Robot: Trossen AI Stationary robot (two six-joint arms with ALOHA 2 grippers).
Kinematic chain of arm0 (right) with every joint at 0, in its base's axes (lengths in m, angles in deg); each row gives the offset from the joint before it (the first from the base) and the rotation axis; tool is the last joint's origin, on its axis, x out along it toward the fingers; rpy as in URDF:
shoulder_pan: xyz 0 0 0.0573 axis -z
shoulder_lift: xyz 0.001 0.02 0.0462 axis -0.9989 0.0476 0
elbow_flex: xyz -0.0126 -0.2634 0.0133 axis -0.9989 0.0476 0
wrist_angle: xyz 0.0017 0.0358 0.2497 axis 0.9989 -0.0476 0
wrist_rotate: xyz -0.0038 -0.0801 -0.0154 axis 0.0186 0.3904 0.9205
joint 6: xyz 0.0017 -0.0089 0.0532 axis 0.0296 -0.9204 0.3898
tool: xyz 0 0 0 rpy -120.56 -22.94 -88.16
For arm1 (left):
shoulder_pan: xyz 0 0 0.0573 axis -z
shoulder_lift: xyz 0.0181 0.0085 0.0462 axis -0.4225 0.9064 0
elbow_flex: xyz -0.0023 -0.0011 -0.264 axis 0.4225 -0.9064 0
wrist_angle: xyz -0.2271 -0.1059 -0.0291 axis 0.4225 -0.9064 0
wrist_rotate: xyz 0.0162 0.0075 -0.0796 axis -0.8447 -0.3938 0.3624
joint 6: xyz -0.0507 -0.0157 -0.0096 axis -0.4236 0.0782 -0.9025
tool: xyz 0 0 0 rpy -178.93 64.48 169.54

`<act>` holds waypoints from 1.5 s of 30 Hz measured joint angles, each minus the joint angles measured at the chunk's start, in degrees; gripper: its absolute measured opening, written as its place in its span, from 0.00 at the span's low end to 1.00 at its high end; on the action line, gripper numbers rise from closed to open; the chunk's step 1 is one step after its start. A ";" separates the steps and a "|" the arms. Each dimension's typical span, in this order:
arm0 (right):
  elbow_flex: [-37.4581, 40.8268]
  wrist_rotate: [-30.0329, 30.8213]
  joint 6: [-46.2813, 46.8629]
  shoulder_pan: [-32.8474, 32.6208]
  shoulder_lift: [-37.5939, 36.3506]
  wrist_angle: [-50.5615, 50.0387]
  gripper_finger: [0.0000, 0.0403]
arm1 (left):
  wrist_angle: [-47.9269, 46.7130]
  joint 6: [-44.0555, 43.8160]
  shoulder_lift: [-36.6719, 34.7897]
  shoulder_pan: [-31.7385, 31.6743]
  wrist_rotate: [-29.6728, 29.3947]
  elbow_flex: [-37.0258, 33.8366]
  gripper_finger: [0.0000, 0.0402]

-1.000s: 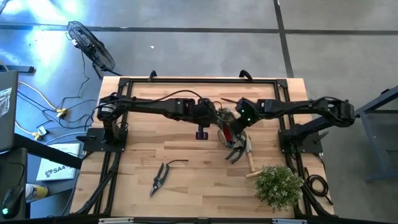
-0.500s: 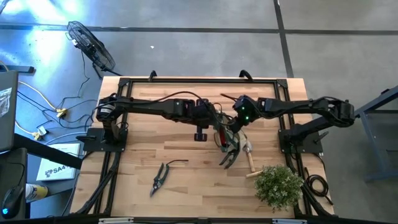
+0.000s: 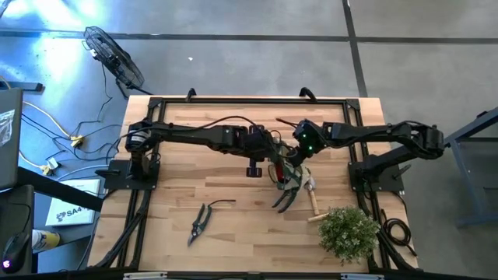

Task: Pick & Place Garden tools in Gardening bag
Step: Put the bottom left brown trowel into the light brown gardening bag

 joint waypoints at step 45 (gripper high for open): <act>0.01 6.99 14.14 -9.76 -17.83 -23.34 0.01 | 4.92 0.80 0.04 -3.41 6.65 -0.07 0.00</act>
